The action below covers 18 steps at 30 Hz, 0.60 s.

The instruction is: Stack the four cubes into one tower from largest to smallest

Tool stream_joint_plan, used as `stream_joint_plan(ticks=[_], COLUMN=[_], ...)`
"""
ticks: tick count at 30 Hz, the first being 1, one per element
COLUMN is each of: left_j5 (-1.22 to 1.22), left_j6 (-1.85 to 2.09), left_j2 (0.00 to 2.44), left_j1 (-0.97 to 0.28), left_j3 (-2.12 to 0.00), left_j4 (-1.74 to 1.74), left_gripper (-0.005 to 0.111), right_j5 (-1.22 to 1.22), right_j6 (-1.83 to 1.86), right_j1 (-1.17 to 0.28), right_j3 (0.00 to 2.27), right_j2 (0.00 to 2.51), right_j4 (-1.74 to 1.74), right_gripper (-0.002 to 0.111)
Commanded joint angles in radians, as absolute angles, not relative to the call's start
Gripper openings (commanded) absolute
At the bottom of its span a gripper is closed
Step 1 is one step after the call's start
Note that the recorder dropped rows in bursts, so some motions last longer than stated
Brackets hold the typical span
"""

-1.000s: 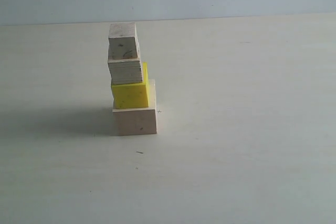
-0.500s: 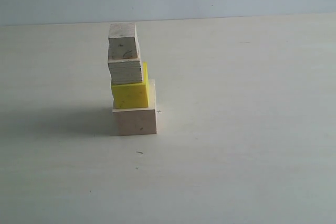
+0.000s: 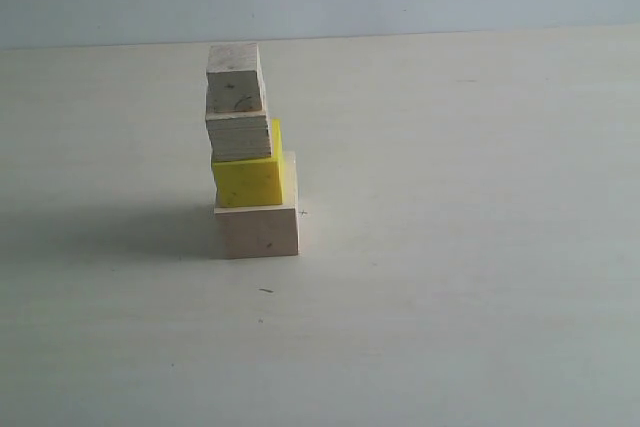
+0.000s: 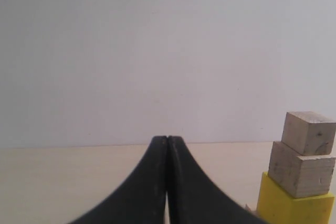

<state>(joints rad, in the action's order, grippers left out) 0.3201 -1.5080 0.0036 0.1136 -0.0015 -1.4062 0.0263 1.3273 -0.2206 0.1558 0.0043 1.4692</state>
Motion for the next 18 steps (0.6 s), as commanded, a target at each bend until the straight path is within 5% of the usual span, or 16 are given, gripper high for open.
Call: stream_joint_plan(ticks=[1,18], left_j5=[0.31,0.324], left_j6=[-1.522,-1.522], left_j2=[0.0,0.0], left_j1=[0.109,0.109], left_j3=[0.0,0.0], left_j4=[-1.409,-1.383], left_gripper=[0.0,0.0], right_j5=[0.033,0.033], right_j6=[1.313,1.308], right_j1=[-0.221,-0.221], right_j3=[0.152,0.152], right_j2=[0.0,0.0], right_j4=[1.465,1.465], right_gripper=[0.0,0.0])
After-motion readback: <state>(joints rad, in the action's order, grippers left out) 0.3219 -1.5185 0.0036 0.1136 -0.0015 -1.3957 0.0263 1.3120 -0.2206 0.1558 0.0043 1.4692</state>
